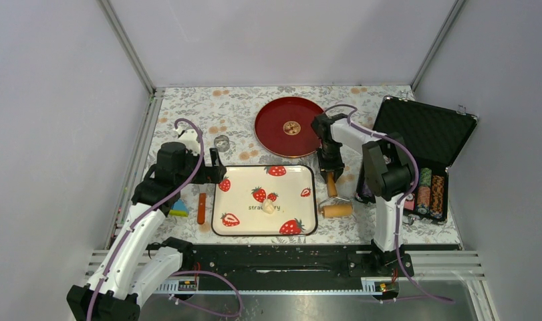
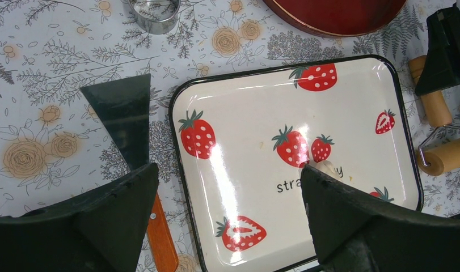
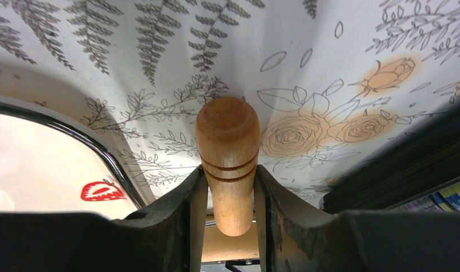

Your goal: Roll out the dumpling wrappers from the dough

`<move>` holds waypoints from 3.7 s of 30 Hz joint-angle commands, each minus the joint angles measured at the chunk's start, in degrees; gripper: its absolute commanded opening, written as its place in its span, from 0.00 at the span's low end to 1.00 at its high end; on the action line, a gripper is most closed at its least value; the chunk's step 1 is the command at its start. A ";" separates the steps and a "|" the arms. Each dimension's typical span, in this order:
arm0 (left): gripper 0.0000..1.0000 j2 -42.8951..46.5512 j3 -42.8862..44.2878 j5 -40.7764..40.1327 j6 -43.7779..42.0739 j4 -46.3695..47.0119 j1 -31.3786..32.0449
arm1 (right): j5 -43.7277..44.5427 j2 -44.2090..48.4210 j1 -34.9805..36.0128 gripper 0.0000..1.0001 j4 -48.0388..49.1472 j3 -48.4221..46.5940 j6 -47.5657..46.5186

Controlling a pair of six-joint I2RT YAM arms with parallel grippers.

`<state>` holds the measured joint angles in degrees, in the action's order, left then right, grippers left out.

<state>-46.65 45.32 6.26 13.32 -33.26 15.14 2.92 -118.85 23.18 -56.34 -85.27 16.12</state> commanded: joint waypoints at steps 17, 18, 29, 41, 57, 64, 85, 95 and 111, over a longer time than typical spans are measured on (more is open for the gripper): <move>0.93 -1.92 2.29 20.66 2.22 5.23 2.64 | 2.24 36.56 -0.04 0.00 6.85 17.00 5.57; 0.93 -2.32 2.40 21.33 2.75 5.90 3.73 | 2.25 37.67 -0.02 0.00 6.93 17.33 5.56; 0.93 -7.50 0.37 21.75 9.26 19.31 16.31 | -1.10 49.09 0.00 0.00 6.57 19.35 5.23; 0.93 -12.42 -0.56 24.81 9.04 28.26 21.13 | -1.76 50.34 0.02 0.03 6.35 21.99 5.74; 0.96 -8.02 -4.40 22.83 11.24 23.58 21.51 | 4.76 14.49 -1.93 0.77 8.23 -0.17 5.57; 0.96 -6.45 -6.48 21.36 10.91 22.23 21.48 | 1.99 1.01 -5.08 0.74 4.50 -9.53 6.80; 0.96 -6.64 -5.05 21.06 11.41 21.70 21.46 | -5.62 4.76 -5.15 0.70 -0.92 1.07 5.47; 0.96 -5.42 -6.18 20.35 12.59 21.99 21.51 | -6.34 15.53 -5.16 0.77 -0.83 6.18 3.74; 0.96 -3.14 -6.58 18.64 12.69 20.08 21.46 | -3.22 -4.23 -5.95 0.80 -7.88 -12.52 4.72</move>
<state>-51.51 38.74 26.35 25.58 -14.09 36.40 -2.02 -119.15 17.50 -58.52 -94.78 20.43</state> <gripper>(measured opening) 0.959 0.822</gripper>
